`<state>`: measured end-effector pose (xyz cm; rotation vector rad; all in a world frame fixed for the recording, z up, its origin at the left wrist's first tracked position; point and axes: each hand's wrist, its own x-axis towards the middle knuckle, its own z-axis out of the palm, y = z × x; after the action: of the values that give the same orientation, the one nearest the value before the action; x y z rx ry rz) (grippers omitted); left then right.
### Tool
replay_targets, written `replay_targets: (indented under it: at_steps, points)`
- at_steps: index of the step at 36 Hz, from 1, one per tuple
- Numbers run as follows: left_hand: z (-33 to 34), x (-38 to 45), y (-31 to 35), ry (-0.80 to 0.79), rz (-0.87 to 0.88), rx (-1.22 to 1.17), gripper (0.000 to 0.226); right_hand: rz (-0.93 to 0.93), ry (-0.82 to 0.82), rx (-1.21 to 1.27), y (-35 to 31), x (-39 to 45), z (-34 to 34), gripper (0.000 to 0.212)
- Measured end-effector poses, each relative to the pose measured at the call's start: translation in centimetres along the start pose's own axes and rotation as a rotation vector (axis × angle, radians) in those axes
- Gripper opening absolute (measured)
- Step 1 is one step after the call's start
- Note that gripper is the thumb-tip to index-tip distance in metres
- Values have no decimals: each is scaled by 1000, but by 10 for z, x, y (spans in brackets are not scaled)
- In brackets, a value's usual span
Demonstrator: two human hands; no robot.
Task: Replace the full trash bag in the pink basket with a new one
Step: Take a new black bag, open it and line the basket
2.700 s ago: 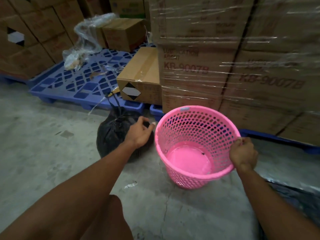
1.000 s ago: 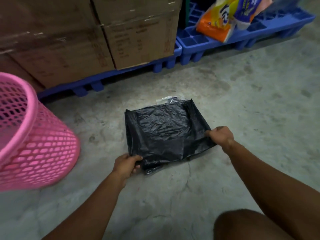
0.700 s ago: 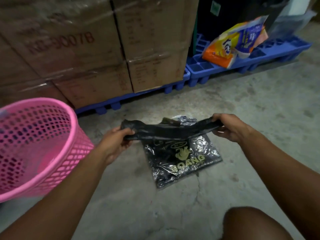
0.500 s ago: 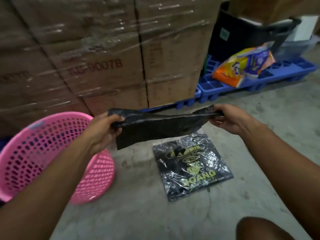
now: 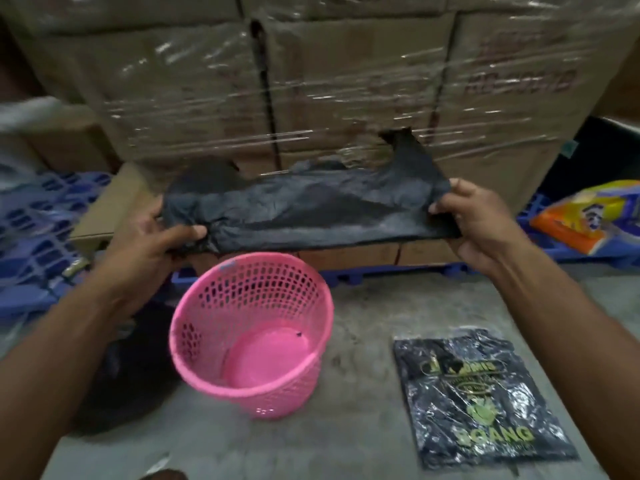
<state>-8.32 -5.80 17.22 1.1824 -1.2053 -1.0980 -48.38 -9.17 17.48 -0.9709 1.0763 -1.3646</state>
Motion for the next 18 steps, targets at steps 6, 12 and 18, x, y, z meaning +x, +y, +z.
replay_targets:
  at_steps: [6, 12, 18]
  points:
    - [-74, -24, -72, 25, -171, 136, 77, 160, -44, -149, 82, -16, 37, 43]
    - [-99, -31, -127, 35, -317, 256, 67, 330, -90, -181, 145, -13, 68, 20]
    - [-110, -22, -158, -2, -236, 626, 66, 258, -7, -575, 178, -1, 84, 16]
